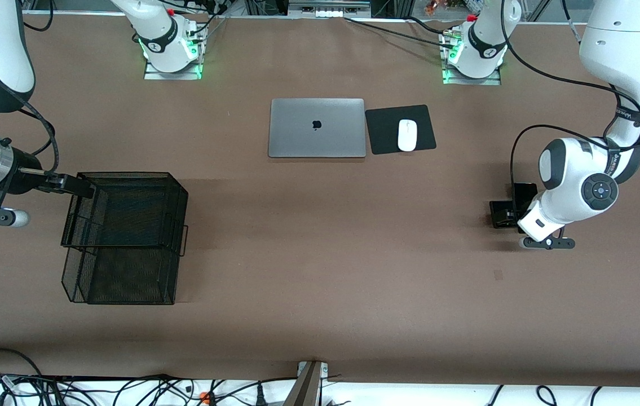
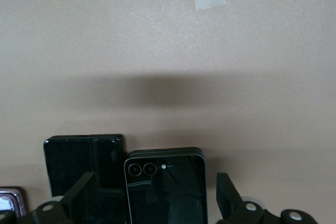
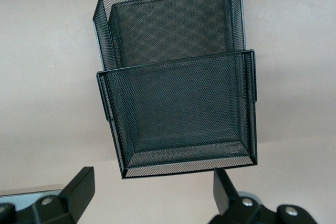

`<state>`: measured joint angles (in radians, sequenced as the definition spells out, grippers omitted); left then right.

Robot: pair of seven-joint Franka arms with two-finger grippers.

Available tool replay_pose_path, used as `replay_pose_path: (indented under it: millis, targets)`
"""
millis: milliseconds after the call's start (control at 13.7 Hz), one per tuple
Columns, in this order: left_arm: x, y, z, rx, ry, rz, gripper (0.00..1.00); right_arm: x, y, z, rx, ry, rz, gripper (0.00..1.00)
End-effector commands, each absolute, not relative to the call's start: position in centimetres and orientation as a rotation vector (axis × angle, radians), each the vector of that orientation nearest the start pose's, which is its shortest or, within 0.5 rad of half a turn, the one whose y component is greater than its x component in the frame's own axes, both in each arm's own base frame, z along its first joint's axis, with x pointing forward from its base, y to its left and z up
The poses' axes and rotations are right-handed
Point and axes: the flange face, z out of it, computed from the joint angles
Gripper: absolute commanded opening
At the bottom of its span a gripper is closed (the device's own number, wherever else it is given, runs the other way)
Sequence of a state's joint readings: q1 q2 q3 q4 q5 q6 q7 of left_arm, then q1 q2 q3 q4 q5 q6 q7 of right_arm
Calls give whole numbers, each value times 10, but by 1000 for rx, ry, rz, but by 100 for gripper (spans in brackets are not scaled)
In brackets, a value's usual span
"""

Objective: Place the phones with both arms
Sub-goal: 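Move the left gripper over the black flip phone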

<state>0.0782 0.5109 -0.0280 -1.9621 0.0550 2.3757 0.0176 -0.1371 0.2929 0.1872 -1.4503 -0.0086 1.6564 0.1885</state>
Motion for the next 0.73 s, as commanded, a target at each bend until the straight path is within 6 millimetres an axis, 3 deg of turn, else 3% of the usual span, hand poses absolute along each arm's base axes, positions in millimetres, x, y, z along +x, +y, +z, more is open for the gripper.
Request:
replay_pose_path:
  millis: [0,657]
  targets:
    - [611,28,193,-3138,-43,125,100,633,18,520,-3084,226,145,100]
    - [607,19,180,-3143,-72,153,100,633,18,520,-3084,226,143,100]
